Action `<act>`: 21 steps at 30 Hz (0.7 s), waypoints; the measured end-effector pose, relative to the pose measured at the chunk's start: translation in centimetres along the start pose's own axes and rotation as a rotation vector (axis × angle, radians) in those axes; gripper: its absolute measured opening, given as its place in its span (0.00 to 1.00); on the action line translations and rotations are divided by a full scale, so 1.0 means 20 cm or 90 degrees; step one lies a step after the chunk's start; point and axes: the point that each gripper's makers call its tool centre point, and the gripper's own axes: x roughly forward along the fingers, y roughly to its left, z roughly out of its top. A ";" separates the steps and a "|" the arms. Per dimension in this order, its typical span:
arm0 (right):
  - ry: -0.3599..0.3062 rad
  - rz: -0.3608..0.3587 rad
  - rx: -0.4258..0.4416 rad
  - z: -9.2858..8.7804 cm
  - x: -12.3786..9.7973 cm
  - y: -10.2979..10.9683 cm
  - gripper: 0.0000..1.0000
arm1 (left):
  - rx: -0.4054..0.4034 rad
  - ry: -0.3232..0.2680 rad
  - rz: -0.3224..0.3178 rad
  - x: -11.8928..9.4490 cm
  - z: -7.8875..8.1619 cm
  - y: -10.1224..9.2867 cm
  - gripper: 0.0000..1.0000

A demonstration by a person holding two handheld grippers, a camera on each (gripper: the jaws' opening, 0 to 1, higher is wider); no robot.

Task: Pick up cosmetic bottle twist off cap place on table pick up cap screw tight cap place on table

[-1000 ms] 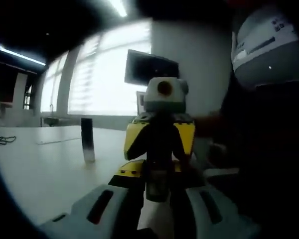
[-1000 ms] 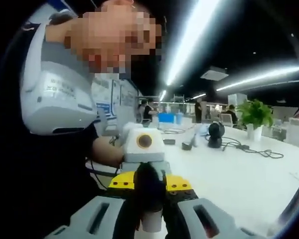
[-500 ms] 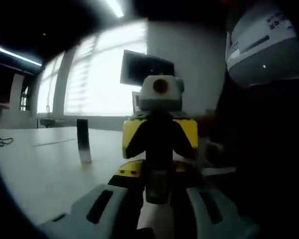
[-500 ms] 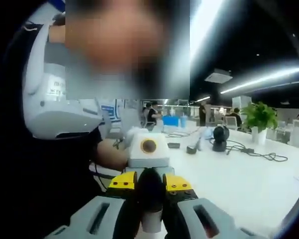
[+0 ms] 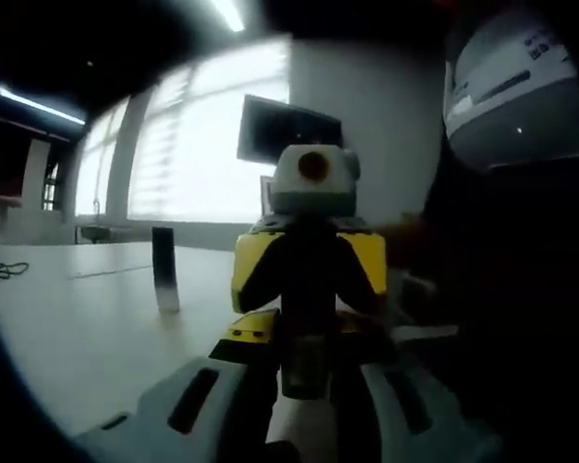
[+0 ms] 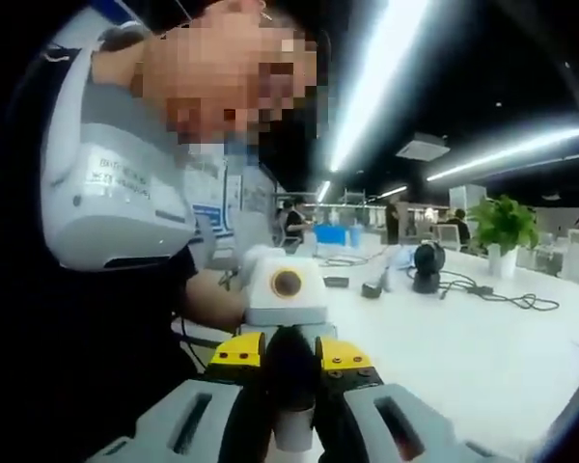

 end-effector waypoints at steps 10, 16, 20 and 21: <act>-0.008 -0.034 -0.002 0.00 0.00 -0.03 0.12 | 0.015 0.004 0.023 0.00 0.00 0.03 0.09; -0.006 -0.077 -0.006 0.00 0.00 -0.07 0.12 | 0.026 0.004 0.047 -0.01 0.00 0.07 0.09; -0.009 -0.109 -0.004 0.00 0.00 -0.09 0.12 | 0.031 0.004 0.060 -0.01 0.00 0.08 0.09; -0.009 -0.118 -0.005 0.00 0.00 -0.10 0.12 | 0.032 0.005 0.065 -0.01 0.00 0.09 0.09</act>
